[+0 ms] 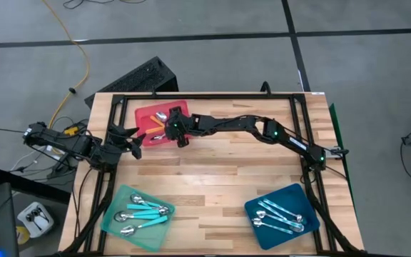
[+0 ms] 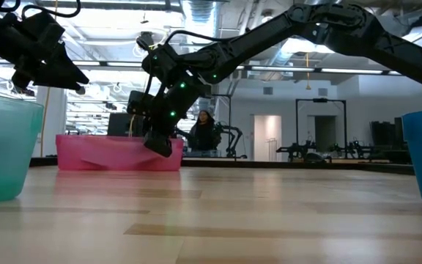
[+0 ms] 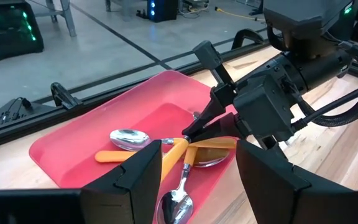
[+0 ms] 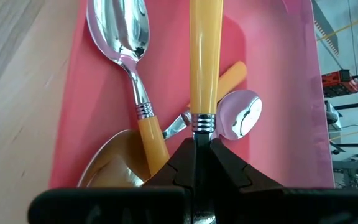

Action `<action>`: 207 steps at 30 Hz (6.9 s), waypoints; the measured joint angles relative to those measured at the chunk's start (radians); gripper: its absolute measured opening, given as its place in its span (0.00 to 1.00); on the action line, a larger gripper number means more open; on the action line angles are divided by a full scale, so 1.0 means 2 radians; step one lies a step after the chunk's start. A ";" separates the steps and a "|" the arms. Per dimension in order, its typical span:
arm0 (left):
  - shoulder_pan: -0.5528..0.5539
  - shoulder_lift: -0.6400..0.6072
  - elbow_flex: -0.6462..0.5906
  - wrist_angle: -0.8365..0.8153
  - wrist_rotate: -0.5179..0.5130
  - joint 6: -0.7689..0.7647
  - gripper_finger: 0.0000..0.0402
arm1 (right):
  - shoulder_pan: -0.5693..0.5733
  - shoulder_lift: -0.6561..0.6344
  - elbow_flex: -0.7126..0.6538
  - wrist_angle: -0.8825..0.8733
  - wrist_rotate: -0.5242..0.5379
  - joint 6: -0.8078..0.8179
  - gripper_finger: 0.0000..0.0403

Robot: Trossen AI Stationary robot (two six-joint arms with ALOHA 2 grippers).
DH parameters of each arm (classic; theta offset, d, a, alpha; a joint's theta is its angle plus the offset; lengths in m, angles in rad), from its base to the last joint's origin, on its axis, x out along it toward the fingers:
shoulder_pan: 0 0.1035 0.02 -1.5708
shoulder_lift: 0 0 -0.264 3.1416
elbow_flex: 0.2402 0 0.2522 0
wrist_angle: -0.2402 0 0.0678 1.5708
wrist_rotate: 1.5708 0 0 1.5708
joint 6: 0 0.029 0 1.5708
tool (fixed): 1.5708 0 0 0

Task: Sort silverware by color (type)
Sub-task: Put the yellow spoon into the pink bin, then return to Home Position

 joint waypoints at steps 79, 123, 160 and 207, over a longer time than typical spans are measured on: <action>0.000 0.000 0.000 -0.001 0.014 0.012 0.47 | 0.001 -0.047 0.110 -0.090 0.011 0.088 0.30; 0.000 0.000 0.000 0.000 0.084 0.007 0.47 | -0.043 -0.411 0.100 -0.532 -0.345 0.158 0.30; -0.022 -0.095 0.065 0.126 0.028 0.179 0.47 | -0.046 -1.088 -0.854 0.154 -0.266 0.439 0.30; -0.253 -0.191 -0.188 0.394 0.036 0.302 0.47 | 0.097 -1.269 -1.058 0.195 -0.156 0.443 0.30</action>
